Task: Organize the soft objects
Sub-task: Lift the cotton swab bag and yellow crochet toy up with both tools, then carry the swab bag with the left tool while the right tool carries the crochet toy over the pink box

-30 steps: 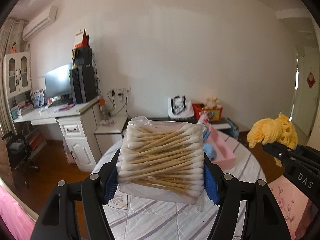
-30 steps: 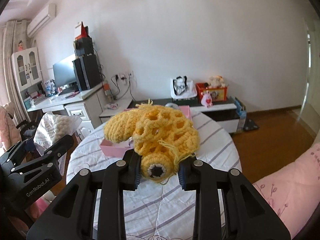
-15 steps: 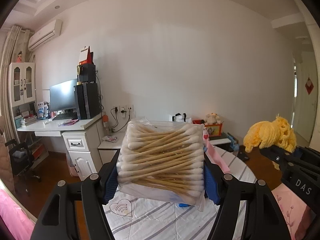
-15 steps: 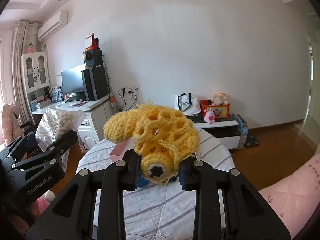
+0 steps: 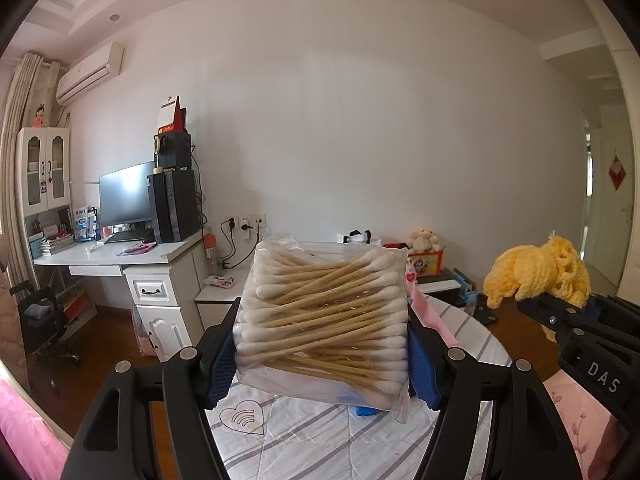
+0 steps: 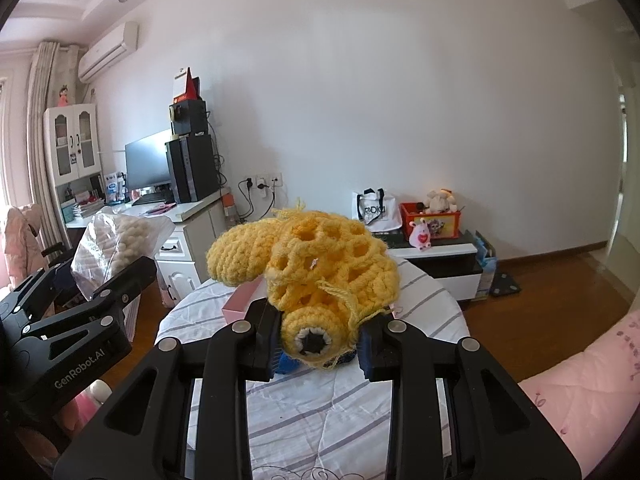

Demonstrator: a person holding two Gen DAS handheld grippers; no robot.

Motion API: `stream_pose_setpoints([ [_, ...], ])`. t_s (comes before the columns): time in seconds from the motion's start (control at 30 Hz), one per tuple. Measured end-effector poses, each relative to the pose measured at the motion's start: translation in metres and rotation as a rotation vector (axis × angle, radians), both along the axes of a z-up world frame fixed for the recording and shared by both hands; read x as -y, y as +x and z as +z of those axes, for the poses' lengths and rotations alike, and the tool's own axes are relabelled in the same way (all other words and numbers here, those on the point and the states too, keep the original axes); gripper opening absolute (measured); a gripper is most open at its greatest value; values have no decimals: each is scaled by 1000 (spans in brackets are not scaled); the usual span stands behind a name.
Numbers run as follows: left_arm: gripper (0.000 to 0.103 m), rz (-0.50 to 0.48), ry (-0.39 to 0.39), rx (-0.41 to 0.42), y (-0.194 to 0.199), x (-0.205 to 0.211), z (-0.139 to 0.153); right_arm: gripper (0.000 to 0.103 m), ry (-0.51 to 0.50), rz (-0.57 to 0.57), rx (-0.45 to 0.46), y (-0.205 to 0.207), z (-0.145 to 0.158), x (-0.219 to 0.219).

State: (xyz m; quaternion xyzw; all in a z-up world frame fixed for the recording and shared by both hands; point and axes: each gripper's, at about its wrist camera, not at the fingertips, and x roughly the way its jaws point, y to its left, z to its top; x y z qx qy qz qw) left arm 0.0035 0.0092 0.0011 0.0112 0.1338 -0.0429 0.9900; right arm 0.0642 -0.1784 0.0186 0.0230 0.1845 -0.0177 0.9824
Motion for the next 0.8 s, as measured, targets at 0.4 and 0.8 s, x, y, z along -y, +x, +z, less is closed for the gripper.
stream_pose_setpoints([
  [0.4,67,1,6,-18,13,9,8,27,-5,-6,-7,3,0,-2],
  [0.8,67,0,1,-61,28,1,5,27,-4,-10,-49,18,-6,-4],
])
